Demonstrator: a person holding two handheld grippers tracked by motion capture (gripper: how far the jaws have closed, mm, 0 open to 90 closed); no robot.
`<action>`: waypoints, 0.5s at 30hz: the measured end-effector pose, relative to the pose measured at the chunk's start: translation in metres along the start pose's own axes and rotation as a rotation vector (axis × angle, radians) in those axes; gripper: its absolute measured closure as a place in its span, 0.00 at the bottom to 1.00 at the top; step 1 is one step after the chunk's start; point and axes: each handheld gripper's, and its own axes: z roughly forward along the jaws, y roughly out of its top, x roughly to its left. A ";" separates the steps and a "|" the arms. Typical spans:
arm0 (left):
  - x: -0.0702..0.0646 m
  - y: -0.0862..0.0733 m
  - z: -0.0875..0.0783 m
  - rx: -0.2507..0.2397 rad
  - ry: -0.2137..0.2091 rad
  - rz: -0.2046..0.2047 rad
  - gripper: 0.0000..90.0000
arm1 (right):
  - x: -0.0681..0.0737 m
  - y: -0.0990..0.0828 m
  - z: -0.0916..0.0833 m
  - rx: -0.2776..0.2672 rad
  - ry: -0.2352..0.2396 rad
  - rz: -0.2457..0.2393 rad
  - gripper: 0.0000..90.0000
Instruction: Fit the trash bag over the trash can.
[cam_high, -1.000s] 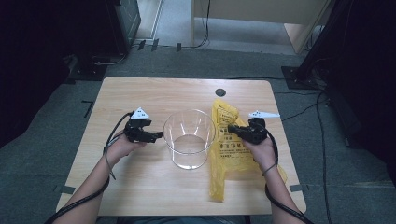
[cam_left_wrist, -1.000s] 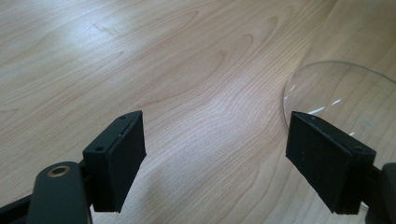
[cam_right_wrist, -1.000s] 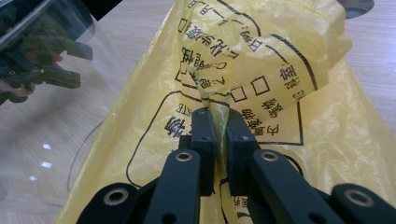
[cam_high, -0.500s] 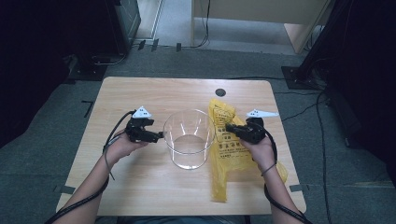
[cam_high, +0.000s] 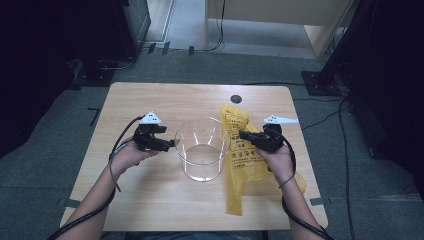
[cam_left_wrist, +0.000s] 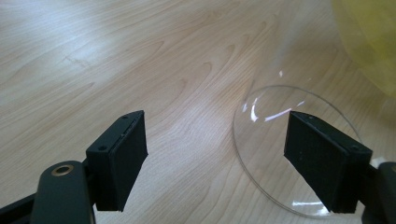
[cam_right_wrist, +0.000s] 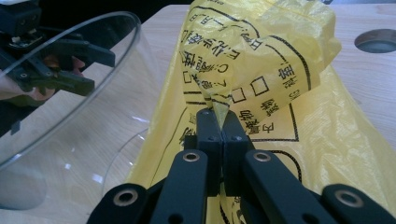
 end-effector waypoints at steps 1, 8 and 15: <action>0.000 0.001 -0.001 0.000 -0.003 0.002 0.23 | 0.001 0.001 0.000 -0.001 0.003 -0.001 1.00; 0.002 0.004 -0.008 -0.019 -0.015 -0.003 0.23 | 0.004 0.005 -0.001 -0.006 0.016 -0.005 1.00; -0.001 0.010 -0.018 -0.084 -0.018 0.043 0.28 | 0.009 0.009 -0.004 -0.027 0.025 -0.012 1.00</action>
